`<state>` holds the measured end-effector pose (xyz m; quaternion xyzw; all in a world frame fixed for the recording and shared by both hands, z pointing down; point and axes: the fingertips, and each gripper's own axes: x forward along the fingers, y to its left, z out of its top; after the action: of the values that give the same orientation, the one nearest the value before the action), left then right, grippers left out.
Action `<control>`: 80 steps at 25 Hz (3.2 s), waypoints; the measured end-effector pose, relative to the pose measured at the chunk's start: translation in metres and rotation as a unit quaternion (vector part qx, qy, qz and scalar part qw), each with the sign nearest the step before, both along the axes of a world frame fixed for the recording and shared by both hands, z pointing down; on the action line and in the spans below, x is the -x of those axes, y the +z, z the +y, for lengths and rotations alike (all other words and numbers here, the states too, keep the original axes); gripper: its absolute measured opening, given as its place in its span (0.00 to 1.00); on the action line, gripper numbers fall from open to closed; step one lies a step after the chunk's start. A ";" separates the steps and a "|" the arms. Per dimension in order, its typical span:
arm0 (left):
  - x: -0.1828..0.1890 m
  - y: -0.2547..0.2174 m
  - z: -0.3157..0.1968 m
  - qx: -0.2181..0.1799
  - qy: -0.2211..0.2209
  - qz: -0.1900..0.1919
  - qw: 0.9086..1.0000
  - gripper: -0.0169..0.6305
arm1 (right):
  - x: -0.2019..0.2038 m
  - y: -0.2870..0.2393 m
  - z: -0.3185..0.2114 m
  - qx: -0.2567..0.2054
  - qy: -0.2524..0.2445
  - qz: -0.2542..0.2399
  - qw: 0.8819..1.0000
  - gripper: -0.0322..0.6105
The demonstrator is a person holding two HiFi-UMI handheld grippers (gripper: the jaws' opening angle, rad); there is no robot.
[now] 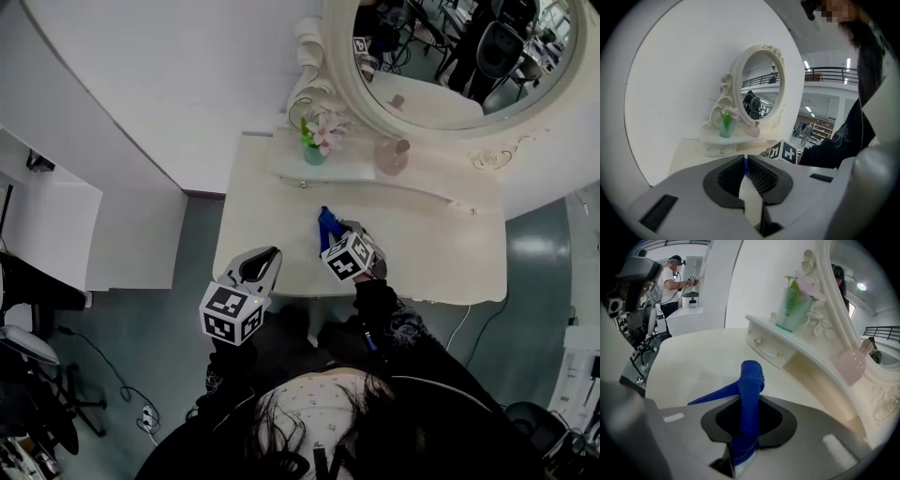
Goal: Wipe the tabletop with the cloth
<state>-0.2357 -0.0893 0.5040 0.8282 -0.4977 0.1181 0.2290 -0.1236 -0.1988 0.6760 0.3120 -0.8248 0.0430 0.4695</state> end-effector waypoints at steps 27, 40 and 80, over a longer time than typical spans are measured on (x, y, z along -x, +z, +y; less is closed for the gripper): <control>-0.318 -0.006 -0.042 -0.003 0.107 -0.010 0.994 0.03 | -0.413 -0.003 -0.043 -0.014 0.175 0.008 0.984 0.17; -0.374 -0.009 -0.030 -0.005 0.130 -0.022 0.991 0.03 | -0.577 0.000 -0.035 -0.023 0.281 0.041 0.958 0.17; -0.157 -0.007 0.075 0.016 -0.028 -0.024 0.999 0.03 | -0.239 -0.090 -0.020 -0.064 0.099 -0.081 0.990 0.17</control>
<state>-0.0786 -0.0147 0.4973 0.8074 -0.5239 0.1394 0.2329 0.1152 -0.2189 0.5861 0.4171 -0.8262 0.0618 0.3737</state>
